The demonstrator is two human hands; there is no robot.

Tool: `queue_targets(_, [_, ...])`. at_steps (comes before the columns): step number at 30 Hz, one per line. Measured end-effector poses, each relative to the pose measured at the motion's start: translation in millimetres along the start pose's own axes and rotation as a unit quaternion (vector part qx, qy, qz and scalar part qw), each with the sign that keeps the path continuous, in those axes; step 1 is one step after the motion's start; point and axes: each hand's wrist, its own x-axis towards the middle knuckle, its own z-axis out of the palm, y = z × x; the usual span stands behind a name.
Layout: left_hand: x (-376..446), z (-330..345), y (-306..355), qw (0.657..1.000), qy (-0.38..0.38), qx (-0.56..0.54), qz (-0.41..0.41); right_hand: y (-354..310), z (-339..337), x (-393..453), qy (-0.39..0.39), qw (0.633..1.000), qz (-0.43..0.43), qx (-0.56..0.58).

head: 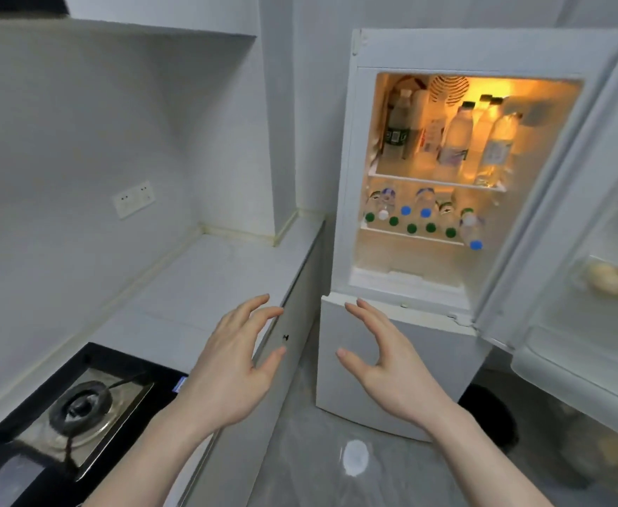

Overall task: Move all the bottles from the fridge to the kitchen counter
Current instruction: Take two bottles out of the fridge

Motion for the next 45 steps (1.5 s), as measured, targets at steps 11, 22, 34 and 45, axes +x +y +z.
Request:
queue_targets(11, [149.6,25.1,-0.1,0.992,-0.065,-0.030,0.100,34.2,-45.7,70.9,0.107,0.992,0.066,-0.016])
queue_targets(22, [306.1,90.7,64.5,0.986,-0.068,-0.037,0.151,119.0,-135.5,164.1,0.164,0.984,0.070,-0.012])
queue_targets(34, [443.1,140.0,120.6,0.985,-0.019,-0.048,0.165,192.3,-242.4,284.1,0.212,0.977,0.019,-0.016])
queue_targets(45, [558.3,180.8,150.8,0.978,-0.039,-0.108,0.175,237.5,-277.6,355.8,0.287,0.956,0.066,0.007])
